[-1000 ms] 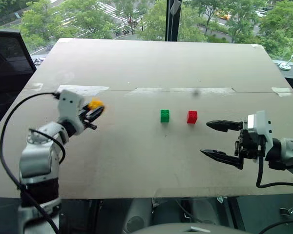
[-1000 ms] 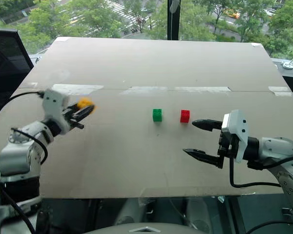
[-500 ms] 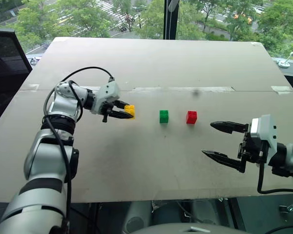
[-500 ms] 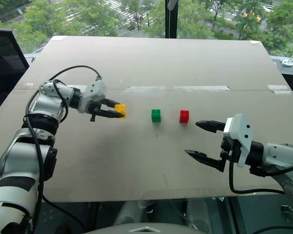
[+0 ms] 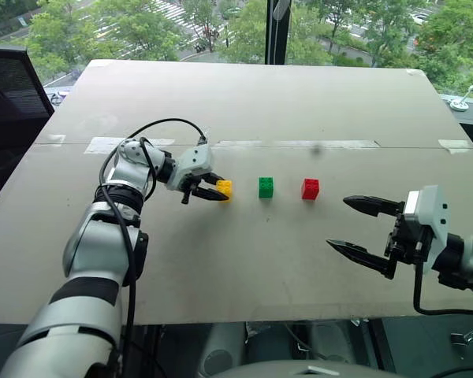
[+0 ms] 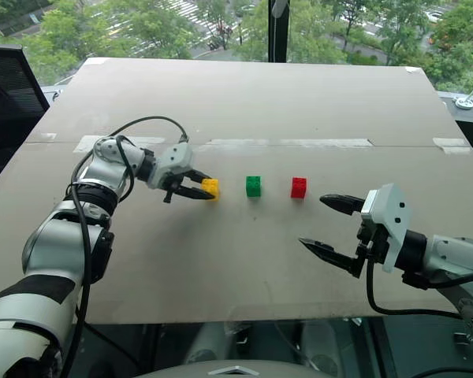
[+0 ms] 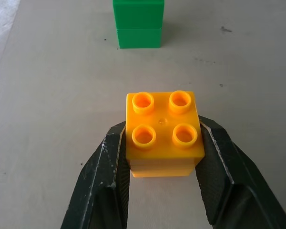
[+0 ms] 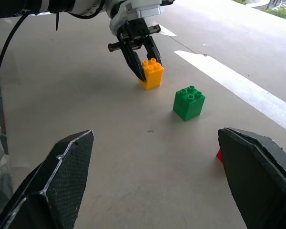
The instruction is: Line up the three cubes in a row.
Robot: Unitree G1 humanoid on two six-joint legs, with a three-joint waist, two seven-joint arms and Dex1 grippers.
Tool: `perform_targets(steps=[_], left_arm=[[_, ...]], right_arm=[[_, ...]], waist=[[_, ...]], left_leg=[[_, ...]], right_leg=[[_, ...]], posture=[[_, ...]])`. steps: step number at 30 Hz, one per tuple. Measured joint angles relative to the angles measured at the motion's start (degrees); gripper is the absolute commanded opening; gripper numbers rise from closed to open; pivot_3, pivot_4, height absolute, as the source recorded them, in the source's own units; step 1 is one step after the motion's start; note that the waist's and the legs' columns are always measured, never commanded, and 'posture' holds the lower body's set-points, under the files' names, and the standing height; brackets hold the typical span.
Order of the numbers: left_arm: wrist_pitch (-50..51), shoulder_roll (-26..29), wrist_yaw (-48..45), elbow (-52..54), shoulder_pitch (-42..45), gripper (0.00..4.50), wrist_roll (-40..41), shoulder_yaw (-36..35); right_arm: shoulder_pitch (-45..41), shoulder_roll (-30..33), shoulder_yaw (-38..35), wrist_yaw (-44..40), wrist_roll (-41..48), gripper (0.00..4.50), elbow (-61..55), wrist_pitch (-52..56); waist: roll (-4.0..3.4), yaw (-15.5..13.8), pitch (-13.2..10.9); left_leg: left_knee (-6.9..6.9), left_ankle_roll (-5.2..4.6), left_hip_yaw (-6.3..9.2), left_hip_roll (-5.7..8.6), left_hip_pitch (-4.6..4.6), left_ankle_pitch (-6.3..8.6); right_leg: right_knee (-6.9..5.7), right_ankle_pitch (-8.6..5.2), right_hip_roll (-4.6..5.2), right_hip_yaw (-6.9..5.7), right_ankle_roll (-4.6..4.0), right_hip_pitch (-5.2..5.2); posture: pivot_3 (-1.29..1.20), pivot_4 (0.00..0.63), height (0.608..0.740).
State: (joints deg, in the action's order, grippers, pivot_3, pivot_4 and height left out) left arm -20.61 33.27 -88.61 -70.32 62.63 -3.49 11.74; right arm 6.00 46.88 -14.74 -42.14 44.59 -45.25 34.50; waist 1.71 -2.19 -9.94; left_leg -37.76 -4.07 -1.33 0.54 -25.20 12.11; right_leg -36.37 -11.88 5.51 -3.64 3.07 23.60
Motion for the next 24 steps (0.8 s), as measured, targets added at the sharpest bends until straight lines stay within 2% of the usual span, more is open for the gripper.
perform_targets(steps=[4, 8, 10, 11, 15, 19, 21, 24], left_arm=[[-0.7, -0.2, 1.7, -0.5, 0.2, 1.29, -0.9, -0.2], [-0.8, -0.6, 2.1, -1.4, 0.2, 3.14, -1.5, -0.4], [-0.7, -0.9, 2.1, -1.8, 0.2, 4.2, -1.9, -0.4], [-0.7, -1.0, 2.1, -1.9, 0.2, 4.45, -2.0, -0.4], [0.6, -0.6, 1.5, -1.7, 0.2, 4.45, -1.0, -2.5], [5.5, 4.8, 0.1, 5.5, -3.0, 4.45, 3.1, -7.1], [12.8, 9.2, 0.2, 18.4, -12.1, 4.45, 7.1, -11.0], [29.6, 12.5, 6.7, 46.3, -34.4, 4.45, 13.6, -19.1]], right_arm=[[0.6, 0.1, -0.5, 0.3, 0.4, 4.31, -1.1, 0.2], [1.6, 0.1, -1.8, 0.5, 0.7, 4.31, -1.4, 0.3], [2.0, 0.3, -2.0, 0.4, 0.8, 4.31, -1.4, 0.3], [2.1, 0.3, -2.0, 0.4, 0.8, 4.31, -1.4, 0.3], [3.2, 1.0, -3.4, 0.0, 1.1, 4.31, -1.4, 0.3], [5.2, 1.2, -5.1, 0.0, 0.4, 4.31, -1.1, 0.3], [8.0, 1.3, -7.1, -0.1, -1.3, 4.31, -0.3, 0.2], [12.8, 1.3, -10.5, -1.1, -4.0, 4.31, 2.0, -0.3]], waist=[[0.0, 0.0, 0.0], [0.0, 0.0, 0.0], [0.0, 0.0, 0.0], [0.0, 0.0, 0.0], [0.0, 0.0, 0.0], [-0.02, 0.7, 0.0], [-0.12, 1.6, 0.1], [-0.2, 2.4, 0.0]], left_leg=[[-0.04, 0.0, 0.01, -0.01, 0.0, 0.0], [-0.18, 0.0, 0.03, -0.02, 0.0, 0.0], [-0.23, -0.01, 0.03, -0.02, -0.01, 0.01], [-0.24, -0.01, 0.03, -0.02, -0.02, 0.01], [-0.27, -0.01, 0.03, -0.05, -0.04, 0.01], [-0.28, -0.01, 0.06, -0.11, -0.1, 0.02], [-0.24, 0.0, 0.03, -0.11, -0.07, 0.02], [-0.12, 0.05, 0.01, -0.12, -0.01, 0.06]], right_leg=[[-0.04, 0.01, 0.0, 0.0, 0.01, 0.0], [-0.08, 0.02, 0.0, -0.02, 0.03, -0.04], [-0.11, 0.02, 0.0, -0.01, 0.04, -0.04], [-0.11, 0.02, 0.0, -0.01, 0.04, -0.04], [-0.12, 0.02, -0.01, -0.02, 0.04, -0.03], [-0.13, 0.03, -0.02, -0.01, 0.02, 0.02], [-0.11, 0.03, 0.28, 0.1, 0.01, 0.01], [0.0, 0.02, 0.43, 0.41, 0.0, -0.01]], posture=[[0.0, 0.15, 0.74], [0.0, 0.15, 0.74], [0.0, 0.15, 0.74], [0.0, 0.15, 0.74], [0.0, 0.15, 0.74], [0.0, 0.15, 0.74], [0.0, 0.15, 0.74], [0.0, 0.15, 0.74]])
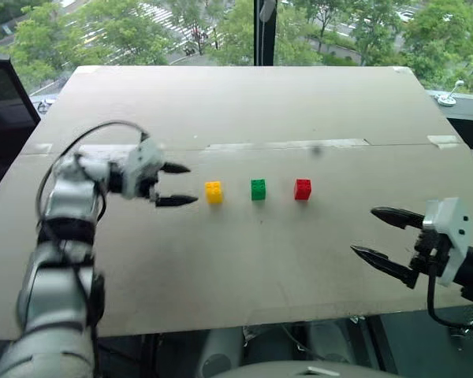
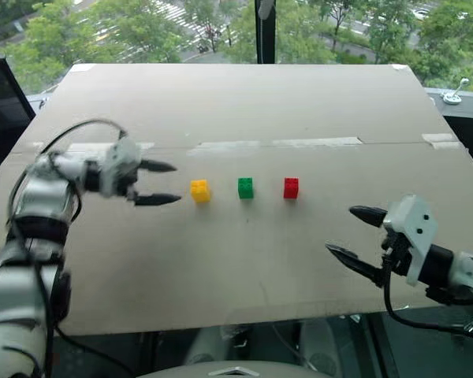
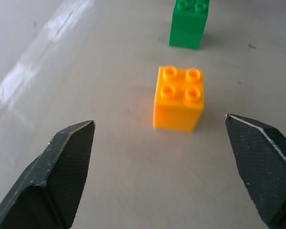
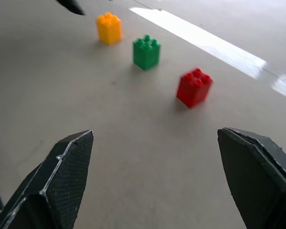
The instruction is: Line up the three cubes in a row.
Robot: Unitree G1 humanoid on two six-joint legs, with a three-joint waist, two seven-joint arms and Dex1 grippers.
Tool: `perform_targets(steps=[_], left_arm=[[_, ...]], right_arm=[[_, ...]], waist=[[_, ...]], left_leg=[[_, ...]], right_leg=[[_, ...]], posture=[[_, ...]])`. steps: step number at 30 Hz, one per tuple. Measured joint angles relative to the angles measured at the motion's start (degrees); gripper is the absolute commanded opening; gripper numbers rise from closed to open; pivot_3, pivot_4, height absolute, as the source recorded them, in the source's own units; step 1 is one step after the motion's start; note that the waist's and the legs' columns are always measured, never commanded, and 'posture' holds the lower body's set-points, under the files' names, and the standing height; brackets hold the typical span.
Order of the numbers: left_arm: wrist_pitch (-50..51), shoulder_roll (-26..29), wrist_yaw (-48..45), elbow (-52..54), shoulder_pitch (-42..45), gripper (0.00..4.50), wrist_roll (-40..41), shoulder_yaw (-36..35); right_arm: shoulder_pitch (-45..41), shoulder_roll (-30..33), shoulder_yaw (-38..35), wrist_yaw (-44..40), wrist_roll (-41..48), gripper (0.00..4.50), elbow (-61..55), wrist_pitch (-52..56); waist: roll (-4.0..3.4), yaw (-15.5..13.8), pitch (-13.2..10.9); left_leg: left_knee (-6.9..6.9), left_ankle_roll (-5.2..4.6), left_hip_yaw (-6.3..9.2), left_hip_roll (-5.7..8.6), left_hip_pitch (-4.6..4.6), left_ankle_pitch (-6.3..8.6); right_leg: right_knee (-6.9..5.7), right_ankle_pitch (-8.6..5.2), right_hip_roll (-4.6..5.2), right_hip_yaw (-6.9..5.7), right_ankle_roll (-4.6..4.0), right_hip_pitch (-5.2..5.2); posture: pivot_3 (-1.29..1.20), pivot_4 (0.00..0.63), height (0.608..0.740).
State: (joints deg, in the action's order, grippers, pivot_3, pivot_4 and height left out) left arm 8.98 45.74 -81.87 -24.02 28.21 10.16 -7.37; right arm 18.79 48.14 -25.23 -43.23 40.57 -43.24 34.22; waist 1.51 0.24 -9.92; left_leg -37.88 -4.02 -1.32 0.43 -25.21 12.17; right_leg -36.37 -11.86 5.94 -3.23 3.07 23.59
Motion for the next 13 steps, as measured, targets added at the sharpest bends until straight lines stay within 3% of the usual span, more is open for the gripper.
perform_targets(steps=[5, 7, 13], left_arm=[[24.5, -6.0, 18.3, 41.0, -29.1, 4.45, 10.2, -17.3], [29.7, -9.2, 23.5, 51.2, -37.3, 4.45, 13.2, -21.9], [33.3, -13.7, 28.8, 60.5, -50.4, 4.45, 19.9, -31.1]], right_arm=[[1.8, 0.3, -3.5, -3.4, -1.9, 4.31, 4.0, -2.3], [1.9, 0.5, -4.1, -4.7, -3.3, 4.31, 6.7, -3.4], [3.9, 0.9, -4.8, -9.1, -7.2, 4.31, 13.9, -7.1]], waist=[[-0.02, -0.3, 0.0], [-0.12, -0.9, -0.1], [-0.36, -1.4, 0.1]], left_leg=[[0.07, 0.28, 0.06, -0.01, 0.13, 0.19], [0.18, 0.29, 0.06, -0.03, 0.43, 0.19], [0.4, 0.3, 0.06, -0.06, 0.55, 0.19]], right_leg=[[0.27, -0.08, 0.12, -0.09, -0.09, -0.14], [0.4, -0.22, 0.12, -0.13, 0.13, -0.37], [0.43, -0.25, 0.12, -0.23, 0.15, -0.42]], posture=[[0.0, 0.15, 0.74], [0.0, 0.15, 0.74], [0.0, 0.15, 0.74]])
